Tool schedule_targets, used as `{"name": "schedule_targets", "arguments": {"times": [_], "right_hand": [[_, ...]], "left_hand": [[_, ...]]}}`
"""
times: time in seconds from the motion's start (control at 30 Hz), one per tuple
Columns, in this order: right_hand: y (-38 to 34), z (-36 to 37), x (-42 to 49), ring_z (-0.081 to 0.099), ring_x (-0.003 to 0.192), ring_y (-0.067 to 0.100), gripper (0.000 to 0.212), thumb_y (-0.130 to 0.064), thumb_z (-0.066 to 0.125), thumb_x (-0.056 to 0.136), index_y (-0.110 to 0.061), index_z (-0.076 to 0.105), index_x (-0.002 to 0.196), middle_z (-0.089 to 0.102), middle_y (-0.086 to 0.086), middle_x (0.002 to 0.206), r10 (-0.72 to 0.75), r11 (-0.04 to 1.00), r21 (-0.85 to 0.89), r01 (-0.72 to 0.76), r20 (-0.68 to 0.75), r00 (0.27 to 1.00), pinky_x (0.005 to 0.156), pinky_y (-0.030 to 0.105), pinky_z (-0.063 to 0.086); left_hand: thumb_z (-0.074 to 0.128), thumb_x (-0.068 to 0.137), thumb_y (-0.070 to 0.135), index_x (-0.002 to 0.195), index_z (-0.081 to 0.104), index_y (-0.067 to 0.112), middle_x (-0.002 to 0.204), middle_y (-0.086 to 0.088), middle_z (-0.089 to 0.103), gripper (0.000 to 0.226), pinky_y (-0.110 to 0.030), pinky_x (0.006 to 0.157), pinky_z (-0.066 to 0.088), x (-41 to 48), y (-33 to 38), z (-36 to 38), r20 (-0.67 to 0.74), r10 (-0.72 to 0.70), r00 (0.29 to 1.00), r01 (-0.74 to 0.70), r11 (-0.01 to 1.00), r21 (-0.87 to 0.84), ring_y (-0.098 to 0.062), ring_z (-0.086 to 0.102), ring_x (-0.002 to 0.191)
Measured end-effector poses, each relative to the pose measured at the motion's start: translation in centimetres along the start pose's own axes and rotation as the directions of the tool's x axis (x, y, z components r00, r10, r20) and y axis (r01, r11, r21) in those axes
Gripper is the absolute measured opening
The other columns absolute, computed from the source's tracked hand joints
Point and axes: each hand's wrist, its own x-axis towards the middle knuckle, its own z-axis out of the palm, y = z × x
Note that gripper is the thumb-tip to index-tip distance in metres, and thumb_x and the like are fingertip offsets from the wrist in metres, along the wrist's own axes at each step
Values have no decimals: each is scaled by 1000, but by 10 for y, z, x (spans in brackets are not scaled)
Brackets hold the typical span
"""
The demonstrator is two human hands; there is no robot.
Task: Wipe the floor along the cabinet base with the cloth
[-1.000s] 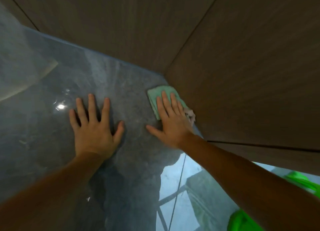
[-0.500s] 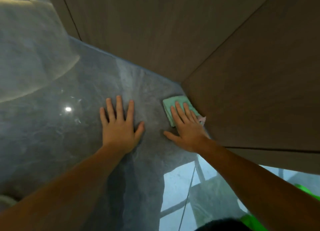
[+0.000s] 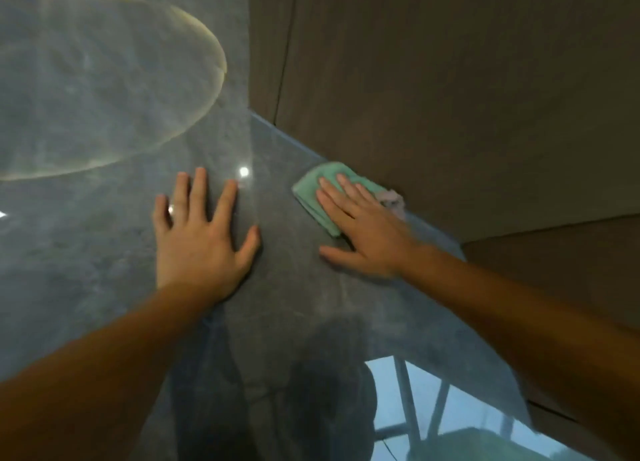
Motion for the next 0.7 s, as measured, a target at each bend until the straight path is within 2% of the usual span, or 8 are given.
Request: {"name": "schedule_targets", "arguments": {"times": [0.13,0.27,0.4,0.5,0.6,0.63,0.7], "right_hand": [[-50,-32,146,3,151,26,73,-51,36,96,-11,18,154,12,6,164,-18,999,38,19,-16,1000,122,40,8],[-63,-38,180,2,151,26,66,-42,37,99,-13,16,154,10,6,165,-20,1000,20,20,-19,1000,122,40,7],[-35,-27,108,4,152,23,68,-51,33,97,-15,19,154,14,3,164,-62,998,-20,61,-21,998,121,43,15],[0,-8,5,0,152,23,70,-53,34,97,-19,14,155,9,2,164,71,997,-22,-69,66,995,121,45,15],[25,2,-96,10,150,29,69,-55,31,96,-20,17,153,10,2,160,226,972,-101,-214,124,966,119,46,16],[27,4,-112,11,149,30,70,-57,28,95,-19,20,153,10,2,160,260,964,-102,-247,146,954,119,46,15],[22,8,-114,1,150,26,74,-61,26,94,-19,18,154,5,1,161,303,953,-50,-299,182,935,120,48,12]], "left_hand": [[33,88,65,148,40,24,161,-18,28,73,-57,118,14,1,0,4,-19,-1,1000,2,1000,21,-37,20,150],[29,88,66,149,38,25,162,-17,26,74,-56,119,13,2,0,6,-22,0,1000,1,999,48,-36,17,151],[27,88,69,152,33,27,162,-17,25,76,-55,119,11,2,1,6,-34,10,999,-9,999,40,-36,15,152],[26,88,70,152,31,28,163,-16,22,77,-55,119,11,0,-1,6,-23,-3,1000,4,1000,21,-35,13,152],[26,88,70,152,29,29,163,-16,20,77,-57,119,12,0,-1,7,-15,-2,1000,2,1000,13,-35,11,152],[27,87,70,152,29,29,163,-16,20,77,-57,119,12,0,-1,7,-17,-9,1000,9,1000,10,-35,11,152],[27,87,70,152,30,28,163,-16,21,77,-57,119,12,0,1,5,-17,-13,1000,13,1000,8,-36,12,152]]}}
